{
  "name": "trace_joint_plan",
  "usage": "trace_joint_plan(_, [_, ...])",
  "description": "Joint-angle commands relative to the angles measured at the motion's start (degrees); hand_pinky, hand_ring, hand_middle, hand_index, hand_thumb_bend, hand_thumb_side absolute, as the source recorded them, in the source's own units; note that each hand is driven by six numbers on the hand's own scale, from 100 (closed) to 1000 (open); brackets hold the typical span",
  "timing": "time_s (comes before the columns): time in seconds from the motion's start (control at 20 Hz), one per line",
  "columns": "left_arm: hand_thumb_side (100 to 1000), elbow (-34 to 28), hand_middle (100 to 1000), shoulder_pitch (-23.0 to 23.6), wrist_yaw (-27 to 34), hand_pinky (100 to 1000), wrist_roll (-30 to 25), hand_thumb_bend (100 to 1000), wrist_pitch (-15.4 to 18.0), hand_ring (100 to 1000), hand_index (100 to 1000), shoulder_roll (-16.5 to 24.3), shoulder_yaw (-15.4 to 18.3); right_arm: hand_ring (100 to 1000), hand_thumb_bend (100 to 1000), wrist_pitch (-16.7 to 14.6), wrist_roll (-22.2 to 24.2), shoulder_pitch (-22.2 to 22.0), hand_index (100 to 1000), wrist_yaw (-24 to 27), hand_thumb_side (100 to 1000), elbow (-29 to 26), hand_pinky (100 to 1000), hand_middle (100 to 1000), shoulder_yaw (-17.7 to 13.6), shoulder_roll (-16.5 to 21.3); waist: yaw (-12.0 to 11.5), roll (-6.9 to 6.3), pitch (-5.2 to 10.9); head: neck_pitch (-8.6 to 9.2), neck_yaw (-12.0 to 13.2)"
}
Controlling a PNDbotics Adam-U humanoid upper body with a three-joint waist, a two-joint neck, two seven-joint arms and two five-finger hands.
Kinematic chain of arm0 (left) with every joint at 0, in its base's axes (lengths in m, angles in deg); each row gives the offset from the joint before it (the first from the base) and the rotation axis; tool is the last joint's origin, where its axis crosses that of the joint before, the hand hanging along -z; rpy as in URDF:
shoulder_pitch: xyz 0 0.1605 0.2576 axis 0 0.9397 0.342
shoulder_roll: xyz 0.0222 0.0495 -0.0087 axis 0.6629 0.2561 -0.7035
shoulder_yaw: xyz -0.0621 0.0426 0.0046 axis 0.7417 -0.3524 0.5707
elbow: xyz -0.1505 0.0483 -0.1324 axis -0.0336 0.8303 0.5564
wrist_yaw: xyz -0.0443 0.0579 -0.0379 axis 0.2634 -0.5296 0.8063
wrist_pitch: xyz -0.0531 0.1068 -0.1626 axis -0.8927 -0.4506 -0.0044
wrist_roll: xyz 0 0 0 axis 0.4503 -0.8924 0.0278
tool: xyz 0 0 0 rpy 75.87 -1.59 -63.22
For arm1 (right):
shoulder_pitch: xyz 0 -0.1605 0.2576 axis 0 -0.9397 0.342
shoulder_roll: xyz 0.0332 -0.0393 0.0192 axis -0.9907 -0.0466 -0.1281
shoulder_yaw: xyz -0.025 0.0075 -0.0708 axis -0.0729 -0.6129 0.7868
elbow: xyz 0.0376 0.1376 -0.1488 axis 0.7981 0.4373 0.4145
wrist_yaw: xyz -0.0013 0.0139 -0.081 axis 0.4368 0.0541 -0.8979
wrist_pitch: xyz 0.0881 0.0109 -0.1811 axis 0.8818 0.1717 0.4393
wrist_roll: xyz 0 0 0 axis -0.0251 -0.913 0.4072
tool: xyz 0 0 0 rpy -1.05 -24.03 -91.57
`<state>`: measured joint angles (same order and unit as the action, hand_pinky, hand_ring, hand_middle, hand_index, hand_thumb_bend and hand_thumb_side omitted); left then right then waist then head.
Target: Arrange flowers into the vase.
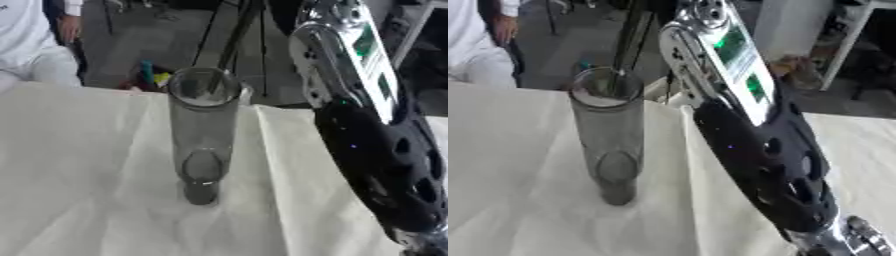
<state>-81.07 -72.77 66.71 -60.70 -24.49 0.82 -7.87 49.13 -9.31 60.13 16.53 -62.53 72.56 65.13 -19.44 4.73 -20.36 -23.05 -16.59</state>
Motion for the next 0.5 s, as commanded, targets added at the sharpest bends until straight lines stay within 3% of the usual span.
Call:
trace_joint_plan(0.05, [969, -0.89, 849, -0.77, -0.18, 755, 0.12, 100, 0.10, 832, 936, 0.72, 0.46, 100, 100, 3.39, -3.85, 0.72, 100, -0.83, 421, 0.42, 100, 100, -0.18, 0.85, -0.19, 0.54, -0.01, 1.09, -0.23])
trace_joint_plan(0.5, [970, -0.89, 849, -0.76, -0.43, 756, 0.11, 100, 0.09, 830, 936, 0.41, 0.50, 100, 100, 1.85, -2.41, 0.68, 100, -2.76, 423, 1.26, 100, 100, 0.00, 1.48, -0.37, 0.72, -1.12, 1.89, -0.48])
